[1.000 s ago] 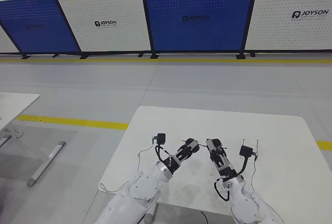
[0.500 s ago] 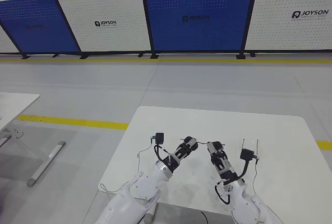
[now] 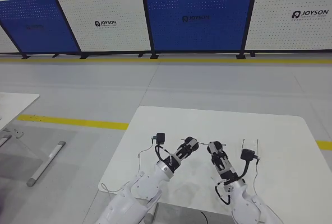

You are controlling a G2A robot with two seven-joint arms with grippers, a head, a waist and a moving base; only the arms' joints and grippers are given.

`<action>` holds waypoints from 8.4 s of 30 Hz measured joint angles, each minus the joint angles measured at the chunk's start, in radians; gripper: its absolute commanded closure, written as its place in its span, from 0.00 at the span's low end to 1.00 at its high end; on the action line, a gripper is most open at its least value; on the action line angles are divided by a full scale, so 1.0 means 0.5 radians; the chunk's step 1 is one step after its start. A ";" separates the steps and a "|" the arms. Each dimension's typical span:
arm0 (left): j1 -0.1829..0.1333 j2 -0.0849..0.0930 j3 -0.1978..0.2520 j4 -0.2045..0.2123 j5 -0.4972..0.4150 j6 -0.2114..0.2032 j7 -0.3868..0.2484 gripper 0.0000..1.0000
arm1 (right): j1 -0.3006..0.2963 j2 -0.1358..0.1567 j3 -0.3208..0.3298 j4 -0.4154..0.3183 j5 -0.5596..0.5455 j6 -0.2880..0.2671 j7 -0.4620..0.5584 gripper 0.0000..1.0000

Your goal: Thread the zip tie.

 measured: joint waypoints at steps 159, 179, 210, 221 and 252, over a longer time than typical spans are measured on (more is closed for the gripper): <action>0.005 -0.041 0.049 -0.017 0.181 0.144 0.024 0.95 | 0.068 0.130 -0.074 0.036 -0.075 0.000 -0.062 1.00; -0.010 -0.045 0.067 -0.018 0.203 0.180 -0.008 0.81 | 0.069 0.087 -0.053 0.054 -0.145 0.008 -0.066 1.00; -0.020 -0.045 0.073 -0.011 0.208 0.157 -0.059 1.00 | 0.066 0.040 -0.015 0.076 -0.229 0.000 0.016 1.00; -0.016 -0.043 0.069 -0.021 0.208 0.148 -0.068 1.00 | 0.057 0.030 0.004 0.076 -0.247 0.002 0.045 1.00; -0.033 -0.043 0.047 -0.002 0.179 0.164 -0.063 1.00 | 0.057 -0.010 0.060 0.115 -0.255 0.043 0.029 1.00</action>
